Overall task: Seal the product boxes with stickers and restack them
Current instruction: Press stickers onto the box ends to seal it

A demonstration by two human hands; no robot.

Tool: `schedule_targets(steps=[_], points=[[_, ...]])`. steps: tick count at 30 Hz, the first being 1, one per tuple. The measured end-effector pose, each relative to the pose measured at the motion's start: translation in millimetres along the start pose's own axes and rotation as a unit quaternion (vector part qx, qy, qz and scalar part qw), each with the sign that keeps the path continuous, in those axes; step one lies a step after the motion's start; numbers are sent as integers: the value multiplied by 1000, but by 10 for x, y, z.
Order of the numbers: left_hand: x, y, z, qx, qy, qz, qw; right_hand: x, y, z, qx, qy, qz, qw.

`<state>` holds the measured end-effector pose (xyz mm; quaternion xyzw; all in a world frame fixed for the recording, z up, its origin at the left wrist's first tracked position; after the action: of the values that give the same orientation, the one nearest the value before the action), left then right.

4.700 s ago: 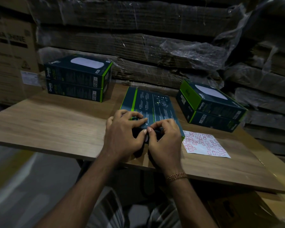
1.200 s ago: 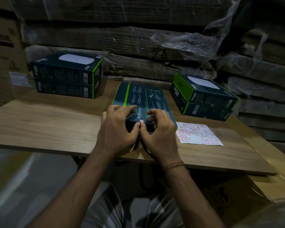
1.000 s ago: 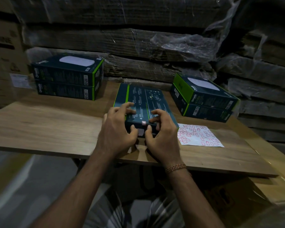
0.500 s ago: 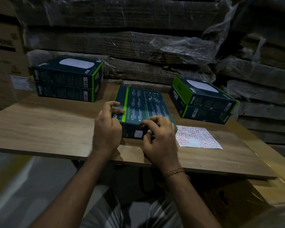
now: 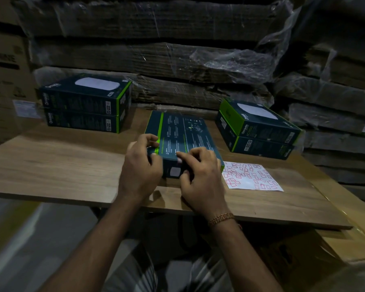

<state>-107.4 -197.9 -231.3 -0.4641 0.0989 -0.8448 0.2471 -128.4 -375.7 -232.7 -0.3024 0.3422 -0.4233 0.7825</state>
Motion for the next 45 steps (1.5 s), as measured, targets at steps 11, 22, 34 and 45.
schedule_targets(steps=[11,22,34,45], points=[[-20,140,-5,-43,71,185,979,74,46,86,76,21,122,989],[32,84,6,-56,47,182,981,64,44,59,65,14,87,994],[47,125,-1,-40,48,200,978,53,58,73,83,18,91,992],[38,127,-8,-46,55,204,976,50,63,77,85,25,98,991]])
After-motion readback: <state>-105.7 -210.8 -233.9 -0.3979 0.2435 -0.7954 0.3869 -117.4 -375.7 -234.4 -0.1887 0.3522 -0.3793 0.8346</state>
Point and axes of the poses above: each hand's wrist, its own z-axis towards the middle knuckle, its own y-axis out of the palm, x = y × z, the point moved 2 cm from there along z, towards the middle knuckle, and after that the axes turned 8 degrees about -x, right-handed, at the moved point
